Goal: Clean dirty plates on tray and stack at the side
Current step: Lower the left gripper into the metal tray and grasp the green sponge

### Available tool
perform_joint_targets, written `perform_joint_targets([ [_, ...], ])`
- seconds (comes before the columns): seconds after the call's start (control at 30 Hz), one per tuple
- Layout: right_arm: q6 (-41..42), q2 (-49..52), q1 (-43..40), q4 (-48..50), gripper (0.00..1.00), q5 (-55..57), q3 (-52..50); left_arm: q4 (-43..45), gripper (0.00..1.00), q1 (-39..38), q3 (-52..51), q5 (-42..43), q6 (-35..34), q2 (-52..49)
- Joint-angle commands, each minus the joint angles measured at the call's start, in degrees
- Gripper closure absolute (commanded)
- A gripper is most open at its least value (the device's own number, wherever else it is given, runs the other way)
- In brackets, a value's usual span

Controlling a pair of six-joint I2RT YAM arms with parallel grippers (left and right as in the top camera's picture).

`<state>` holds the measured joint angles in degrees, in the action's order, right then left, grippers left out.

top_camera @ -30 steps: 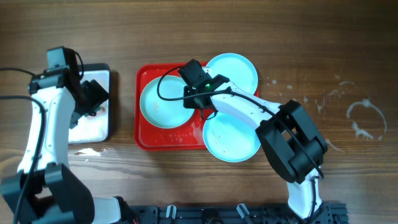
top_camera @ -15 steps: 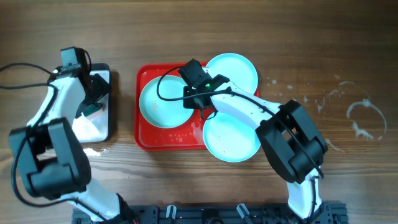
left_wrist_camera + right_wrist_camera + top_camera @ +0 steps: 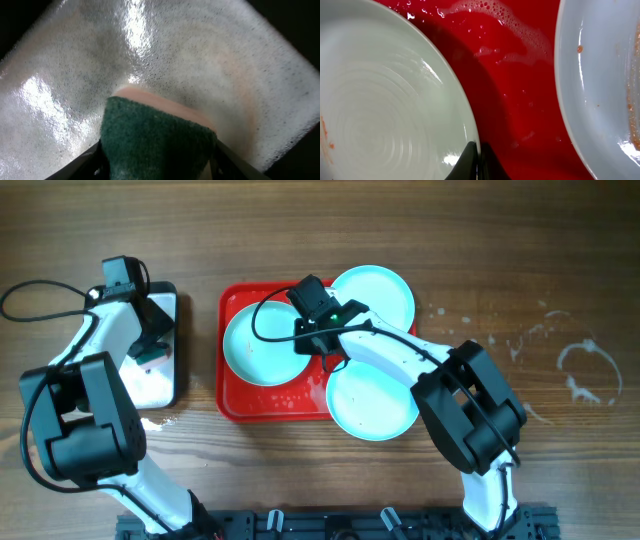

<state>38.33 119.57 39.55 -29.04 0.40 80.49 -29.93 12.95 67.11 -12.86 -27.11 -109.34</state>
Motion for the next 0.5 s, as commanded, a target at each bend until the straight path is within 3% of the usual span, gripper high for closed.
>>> perform_joint_targets([
  [0.0, -0.92, 1.92, 0.15, -0.07, 0.96, -0.50, 0.61, -0.76, 0.40, 0.46, -1.42, -0.96, -0.13, -1.38],
  [0.07, -0.92, 1.92, 0.15, 0.02, 0.96, -0.48, 0.61, -1.60, 0.44, 0.46, -2.21, -0.92, -0.15, -1.38],
  [0.37, -0.90, 1.92, 0.15, 0.13, 0.95, -0.50, 0.61, -5.16, 0.96, 0.46, -2.16, -0.90, -0.15, -0.39],
  [0.47, -0.92, 1.92, 0.15, 0.13, 0.96, -0.52, 0.61, -8.68, 0.96, 0.39, -1.31, -0.61, -0.15, 2.56],
])
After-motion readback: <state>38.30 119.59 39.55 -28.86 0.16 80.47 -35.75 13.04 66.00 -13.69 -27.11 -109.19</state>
